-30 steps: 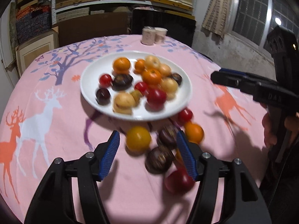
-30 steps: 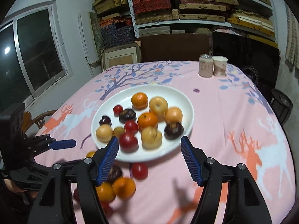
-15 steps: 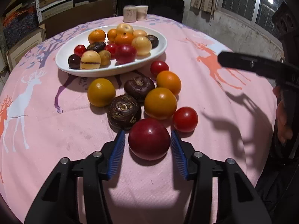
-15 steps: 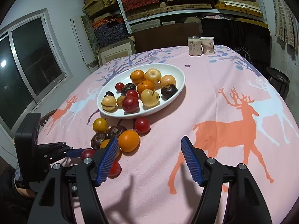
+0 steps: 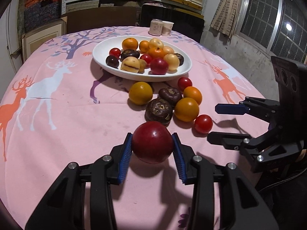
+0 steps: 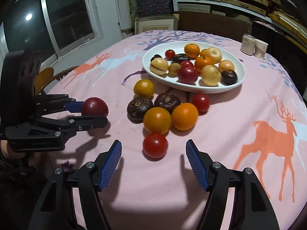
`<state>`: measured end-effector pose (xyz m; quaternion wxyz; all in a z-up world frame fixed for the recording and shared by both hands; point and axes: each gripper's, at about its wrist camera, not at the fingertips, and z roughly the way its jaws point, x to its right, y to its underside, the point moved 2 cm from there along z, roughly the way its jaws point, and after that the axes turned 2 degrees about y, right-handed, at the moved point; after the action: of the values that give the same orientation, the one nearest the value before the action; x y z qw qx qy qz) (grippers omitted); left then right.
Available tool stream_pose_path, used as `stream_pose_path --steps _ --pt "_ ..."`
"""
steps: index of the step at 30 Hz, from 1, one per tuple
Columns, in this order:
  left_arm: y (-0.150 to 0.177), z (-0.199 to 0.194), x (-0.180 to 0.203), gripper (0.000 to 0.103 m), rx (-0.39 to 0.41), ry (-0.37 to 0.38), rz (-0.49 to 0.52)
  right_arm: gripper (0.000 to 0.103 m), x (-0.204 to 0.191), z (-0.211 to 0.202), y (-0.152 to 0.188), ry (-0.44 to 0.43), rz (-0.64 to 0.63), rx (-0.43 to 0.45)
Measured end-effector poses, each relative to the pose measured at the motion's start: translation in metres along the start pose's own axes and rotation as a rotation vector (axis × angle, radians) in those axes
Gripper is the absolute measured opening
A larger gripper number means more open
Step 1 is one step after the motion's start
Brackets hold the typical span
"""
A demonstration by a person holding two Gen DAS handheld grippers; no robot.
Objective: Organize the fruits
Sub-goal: 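Grasp a red plum with the left tool while the right tool grasps a red tomato, then lower both red fruits onto the white plate and open both tools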
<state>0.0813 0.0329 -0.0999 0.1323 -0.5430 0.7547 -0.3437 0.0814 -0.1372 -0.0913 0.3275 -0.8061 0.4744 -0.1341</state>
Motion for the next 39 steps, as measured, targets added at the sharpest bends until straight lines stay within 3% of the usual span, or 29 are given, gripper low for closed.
stream_pose_path --steps 1,7,13,18,23,26,33,39 --pt "0.0 0.001 -0.001 0.04 -0.002 0.001 -0.002 0.068 -0.003 0.005 -0.001 -0.002 -0.004 -0.007" --pt "0.006 0.003 0.002 0.04 -0.008 0.012 -0.002 0.03 0.001 0.023 0.0 0.012 0.015 -0.045" --pt "0.004 0.001 0.002 0.04 -0.001 0.015 -0.007 0.03 0.015 0.008 0.0 0.003 0.075 0.006" --pt "-0.008 -0.006 0.001 0.04 0.025 0.015 -0.012 0.03 0.035 -0.016 -0.011 0.037 0.132 0.106" --pt "-0.045 -0.013 -0.004 0.04 0.071 0.004 0.002 0.03 0.074 -0.039 -0.041 0.079 0.22 0.203" --pt "-0.077 -0.009 -0.011 0.04 0.094 -0.002 0.001 0.03 0.086 -0.045 -0.066 0.11 0.207 0.243" --pt "-0.137 0.03 -0.025 0.04 0.084 -0.038 -0.009 0.03 0.093 -0.015 -0.118 0.186 0.123 0.255" --pt "-0.157 0.081 -0.041 0.041 0.008 -0.056 -0.039 0.032 0.098 0.035 -0.139 0.23 0.09 0.186"
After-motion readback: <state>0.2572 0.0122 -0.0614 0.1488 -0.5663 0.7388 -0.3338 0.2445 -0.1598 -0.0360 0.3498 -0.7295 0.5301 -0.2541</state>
